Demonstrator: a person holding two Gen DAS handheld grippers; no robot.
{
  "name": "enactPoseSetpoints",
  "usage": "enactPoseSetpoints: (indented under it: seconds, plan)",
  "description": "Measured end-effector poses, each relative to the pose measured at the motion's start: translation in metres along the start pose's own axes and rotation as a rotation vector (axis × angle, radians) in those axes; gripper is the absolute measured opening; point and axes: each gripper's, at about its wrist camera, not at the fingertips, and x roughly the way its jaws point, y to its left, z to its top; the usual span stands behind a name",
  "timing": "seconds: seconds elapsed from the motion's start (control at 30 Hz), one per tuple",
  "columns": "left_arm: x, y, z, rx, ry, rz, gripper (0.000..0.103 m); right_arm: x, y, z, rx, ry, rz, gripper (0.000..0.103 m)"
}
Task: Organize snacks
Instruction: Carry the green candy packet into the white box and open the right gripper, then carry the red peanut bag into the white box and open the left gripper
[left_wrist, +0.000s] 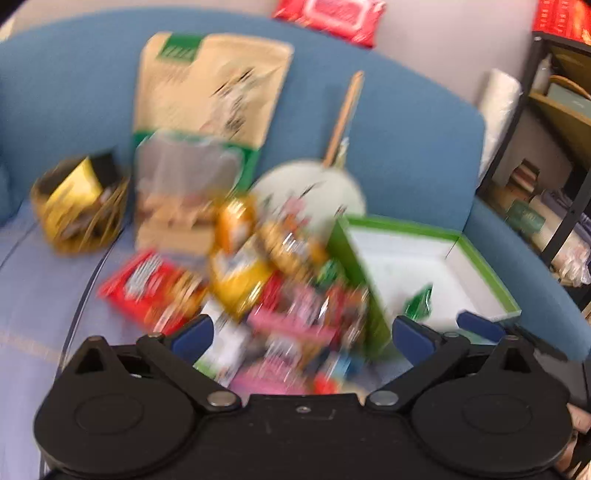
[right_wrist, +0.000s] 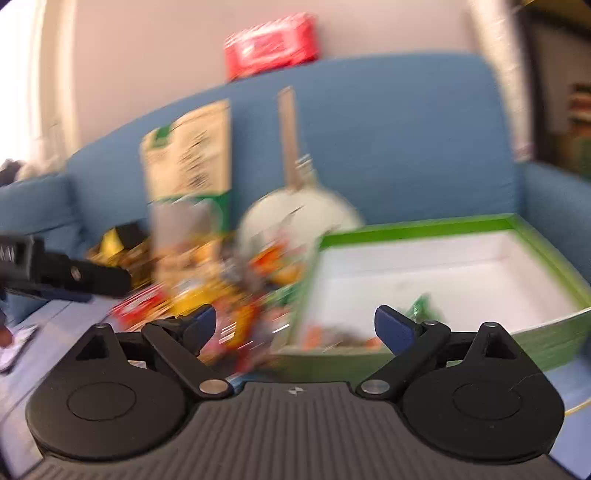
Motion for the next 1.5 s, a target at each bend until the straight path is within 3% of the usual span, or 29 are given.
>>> enactPoseSetpoints:
  seconds: [0.1,0.23,0.37,0.57,0.63,0.67,0.83,0.97,1.13,1.17,1.27,1.37,1.5]
  plan:
    - [-0.010,0.018,-0.017,-0.045,0.030,0.018,0.103,-0.001,0.019,-0.012,-0.036,0.036,0.034,0.103]
    - [-0.018,0.027,-0.031,-0.079,0.068,-0.021,0.103,-0.008,0.026,-0.041,0.026,0.096,0.061,0.103]
    - [-0.018,0.019,-0.036,-0.040,0.086,-0.058,0.103,0.002,0.037,-0.056,0.023,0.201,0.113,0.103]
    - [0.001,-0.006,-0.037,0.046,0.141,-0.137,0.103,0.009,0.034,-0.060,0.092,0.255,0.141,0.103]
    - [0.014,-0.011,-0.038,0.072,0.185,-0.164,0.087,0.013,0.034,-0.063,0.124,0.279,0.155,0.103]
    - [0.020,-0.012,-0.039,0.069,0.207,-0.175,0.080,0.011,0.035,-0.063,0.118,0.273,0.157,0.103]
    - [0.033,-0.018,-0.037,0.071,0.232,-0.188,0.080,0.002,0.034,-0.059,0.122,0.232,0.139,0.103]
    - [0.042,-0.018,-0.035,0.054,0.256,-0.201,0.079,0.008,0.029,-0.061,0.178,0.258,0.166,0.103]
    - [0.047,-0.013,-0.038,0.045,0.281,-0.191,0.074,0.007,0.033,-0.059,0.157,0.250,0.166,0.103]
    - [0.048,-0.013,-0.039,0.047,0.285,-0.185,0.069,0.008,0.034,-0.059,0.157,0.257,0.178,0.101]
    - [0.052,-0.011,-0.041,0.048,0.292,-0.182,0.055,0.007,0.036,-0.058,0.137,0.261,0.210,0.068]
    - [0.046,-0.013,-0.037,0.046,0.273,-0.182,0.048,-0.001,0.039,-0.054,0.095,0.221,0.206,0.065]
    - [0.022,-0.023,-0.024,0.081,0.187,-0.186,0.045,-0.016,0.037,-0.040,0.075,0.116,0.225,0.060]
